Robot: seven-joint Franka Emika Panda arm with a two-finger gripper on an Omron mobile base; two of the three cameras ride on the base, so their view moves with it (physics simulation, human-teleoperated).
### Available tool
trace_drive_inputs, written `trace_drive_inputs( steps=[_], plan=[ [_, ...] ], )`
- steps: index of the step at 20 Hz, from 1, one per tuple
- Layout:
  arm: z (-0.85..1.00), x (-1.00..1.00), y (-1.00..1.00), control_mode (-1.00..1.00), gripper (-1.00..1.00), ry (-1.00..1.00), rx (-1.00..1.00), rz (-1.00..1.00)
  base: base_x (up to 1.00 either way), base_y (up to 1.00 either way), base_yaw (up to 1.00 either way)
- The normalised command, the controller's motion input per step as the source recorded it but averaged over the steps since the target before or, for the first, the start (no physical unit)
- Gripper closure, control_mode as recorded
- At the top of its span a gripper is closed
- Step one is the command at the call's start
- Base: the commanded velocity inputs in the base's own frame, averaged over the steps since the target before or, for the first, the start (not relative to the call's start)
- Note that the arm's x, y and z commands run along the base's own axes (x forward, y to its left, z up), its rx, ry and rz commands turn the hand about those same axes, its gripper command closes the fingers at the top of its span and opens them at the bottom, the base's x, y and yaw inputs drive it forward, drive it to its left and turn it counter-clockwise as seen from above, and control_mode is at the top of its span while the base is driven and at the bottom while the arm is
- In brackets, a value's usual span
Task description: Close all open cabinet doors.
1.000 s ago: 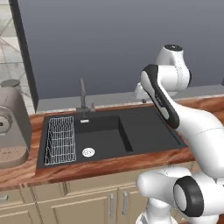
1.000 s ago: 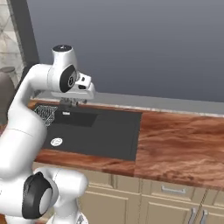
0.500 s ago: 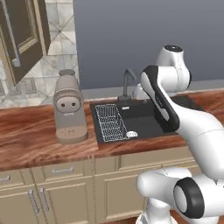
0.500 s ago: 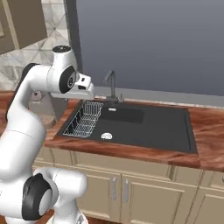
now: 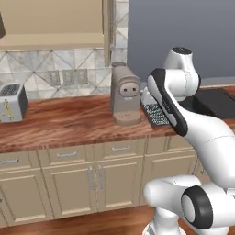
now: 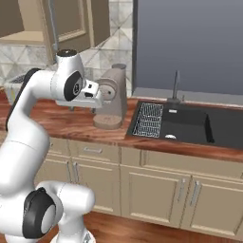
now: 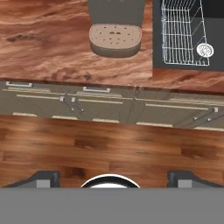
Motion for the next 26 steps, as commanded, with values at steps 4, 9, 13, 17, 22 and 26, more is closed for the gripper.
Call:
trace_drive_inputs(
  steps=[4,9,13,17,22,26],
  plan=[
    [0.0,0.0,0.0,1.0,-1.0,0.0,0.0,0.0,-0.58,0.99,0.09],
    [0.0,0.0,0.0,1.0,-1.0,0.0,0.0,0.0,-0.14,0.8,0.07],
    [0.0,0.0,0.0,1.0,-1.0,0.0,0.0,0.0,0.39,0.29,0.0],
    [0.0,0.0,0.0,1.0,-1.0,0.0,0.0,0.0,0.5,0.2,0.0],
    [0.0,0.0,0.0,1.0,-1.0,0.0,0.0,0.0,0.46,0.21,0.0],
    [0.0,0.0,0.0,1.0,-1.0,0.0,0.0,0.0,0.55,0.43,0.0]
  ],
)
